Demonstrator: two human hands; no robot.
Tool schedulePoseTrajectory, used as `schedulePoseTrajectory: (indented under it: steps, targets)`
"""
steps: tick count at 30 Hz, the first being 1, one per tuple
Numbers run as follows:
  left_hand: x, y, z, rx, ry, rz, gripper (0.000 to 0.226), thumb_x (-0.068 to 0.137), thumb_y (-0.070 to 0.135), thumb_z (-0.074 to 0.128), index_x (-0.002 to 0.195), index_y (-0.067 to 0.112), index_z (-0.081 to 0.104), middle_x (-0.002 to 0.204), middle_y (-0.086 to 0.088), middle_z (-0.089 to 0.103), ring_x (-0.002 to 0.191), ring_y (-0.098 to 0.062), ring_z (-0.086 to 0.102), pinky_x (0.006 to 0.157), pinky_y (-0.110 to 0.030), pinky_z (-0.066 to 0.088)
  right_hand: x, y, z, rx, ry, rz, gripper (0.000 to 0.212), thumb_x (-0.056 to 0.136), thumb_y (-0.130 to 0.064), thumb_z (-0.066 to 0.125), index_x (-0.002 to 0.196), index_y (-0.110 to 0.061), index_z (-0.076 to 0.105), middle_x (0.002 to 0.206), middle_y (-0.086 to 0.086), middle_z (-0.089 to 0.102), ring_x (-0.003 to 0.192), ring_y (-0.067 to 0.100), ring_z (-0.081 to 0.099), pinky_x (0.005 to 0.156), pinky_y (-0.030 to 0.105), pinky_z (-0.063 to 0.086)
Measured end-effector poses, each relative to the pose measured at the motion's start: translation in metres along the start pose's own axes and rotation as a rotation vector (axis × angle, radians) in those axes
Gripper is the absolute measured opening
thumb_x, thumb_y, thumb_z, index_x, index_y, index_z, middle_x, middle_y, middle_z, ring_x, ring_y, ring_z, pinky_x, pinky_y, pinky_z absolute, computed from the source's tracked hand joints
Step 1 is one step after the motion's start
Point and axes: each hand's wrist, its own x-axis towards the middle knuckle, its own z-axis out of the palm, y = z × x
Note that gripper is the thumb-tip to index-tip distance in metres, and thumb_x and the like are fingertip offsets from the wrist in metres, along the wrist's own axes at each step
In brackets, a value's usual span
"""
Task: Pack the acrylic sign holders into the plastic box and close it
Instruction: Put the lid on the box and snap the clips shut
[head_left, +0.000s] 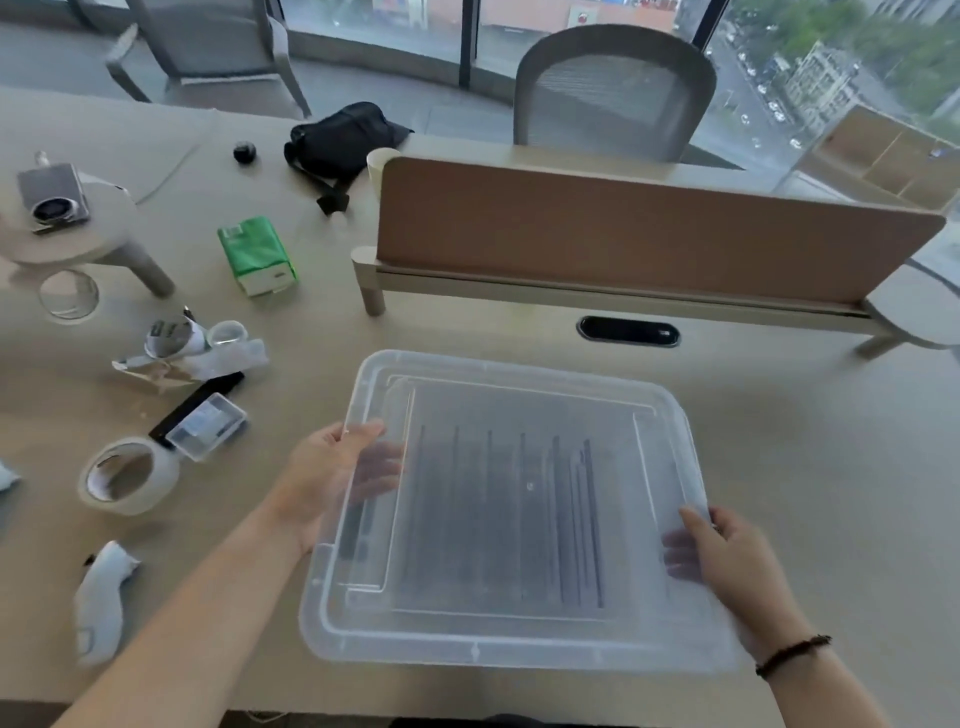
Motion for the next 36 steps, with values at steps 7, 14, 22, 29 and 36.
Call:
schedulePoseTrajectory:
  steps: [7,14,22,29,36]
  targets:
    - [0.006,-0.031,0.009,0.500,0.274,0.226,0.037,0.098,0.029,0.057,0.067,0.013,0.045,0.062,-0.005,0.042,0.056,-0.019,0.039,0.055,-0.033,0.032,0.000,0.008,-0.003,-0.352,0.134,-0.229,0.030,0.098,-0.032,0.050,0.070,-0.021,0.052,0.063,0.000,0.060,0.065,0.028,0.062,0.060,0.038,0.048]
    - [0.029,-0.057,0.001,0.713,0.167,0.232,0.041,0.095,0.048,0.049,0.124,0.022,0.063,0.110,-0.006,0.067,0.106,-0.025,0.062,0.094,-0.041,0.049,0.014,0.022,-0.013,-0.607,0.273,-0.368,0.046,0.095,-0.029,0.056,0.056,-0.016,0.035,0.063,0.003,0.045,0.055,0.021,0.043,0.047,0.031,0.027]
    - [0.027,-0.062,0.019,0.752,0.272,0.224,0.057,0.100,0.044,0.044,0.148,0.014,0.042,0.145,-0.014,0.051,0.134,-0.033,0.045,0.113,-0.049,0.035,0.031,0.030,-0.007,-0.365,0.103,-0.208,0.028,0.097,-0.034,0.049,0.078,-0.015,0.055,0.076,0.004,0.061,0.073,0.024,0.057,0.056,0.032,0.041]
    - [0.019,-0.061,0.020,0.791,0.342,0.172,0.052,0.098,0.049,0.046,0.146,0.028,0.042,0.142,-0.005,0.043,0.141,-0.028,0.028,0.113,-0.046,0.026,0.040,0.034,-0.007,-0.315,0.113,-0.202,0.039,0.095,-0.041,0.052,0.073,-0.008,0.053,0.073,0.006,0.055,0.069,0.023,0.049,0.058,0.035,0.037]
    - [0.026,-0.057,0.039,0.592,0.303,0.134,0.044,0.099,0.048,0.048,0.132,0.021,0.051,0.109,0.002,0.064,0.100,-0.023,0.060,0.082,-0.037,0.042,0.062,0.028,-0.012,-0.339,0.080,-0.253,0.035,0.098,-0.045,0.047,0.077,-0.017,0.051,0.102,-0.002,0.053,0.086,-0.003,0.048,0.065,0.031,0.038]
